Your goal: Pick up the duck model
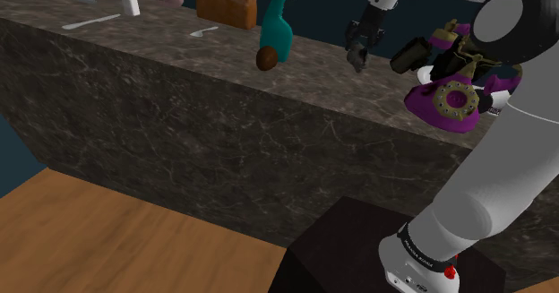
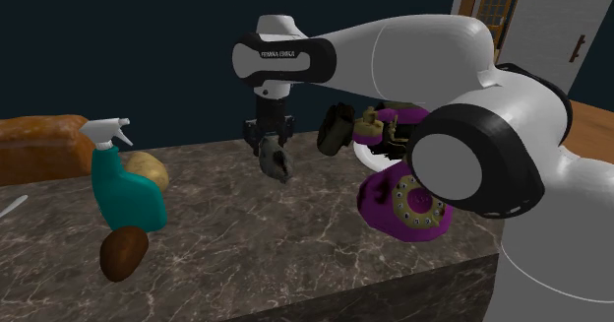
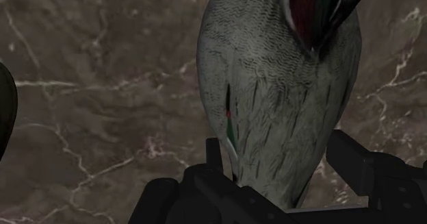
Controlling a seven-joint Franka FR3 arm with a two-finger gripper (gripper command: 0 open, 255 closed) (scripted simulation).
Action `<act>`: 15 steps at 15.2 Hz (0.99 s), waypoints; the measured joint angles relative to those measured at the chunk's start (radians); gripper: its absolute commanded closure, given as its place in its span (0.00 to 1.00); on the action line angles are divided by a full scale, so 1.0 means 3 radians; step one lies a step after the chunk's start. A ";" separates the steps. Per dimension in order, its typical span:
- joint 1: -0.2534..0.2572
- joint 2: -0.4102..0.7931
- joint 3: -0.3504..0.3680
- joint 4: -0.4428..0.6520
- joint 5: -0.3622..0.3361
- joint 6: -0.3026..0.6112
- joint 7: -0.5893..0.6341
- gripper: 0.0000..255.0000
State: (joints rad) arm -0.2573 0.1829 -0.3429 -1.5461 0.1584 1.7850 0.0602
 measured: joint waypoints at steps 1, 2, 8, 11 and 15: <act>0.0000 0.0000 0.0000 0.0000 0.0000 0.0000 0.0000 1.00; 0.0000 0.0000 0.0000 0.0001 0.0000 0.0000 0.0000 1.00; -0.0009 0.0025 -0.0002 0.0206 0.0002 -0.0188 0.0019 1.00; -0.0023 0.0052 -0.0007 0.0373 0.0011 -0.0329 0.0024 1.00; -0.0050 0.0116 -0.0014 0.0645 0.0032 -0.0541 0.0028 1.00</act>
State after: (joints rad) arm -0.2724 0.2176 -0.3472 -1.3527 0.1681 1.6225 0.0687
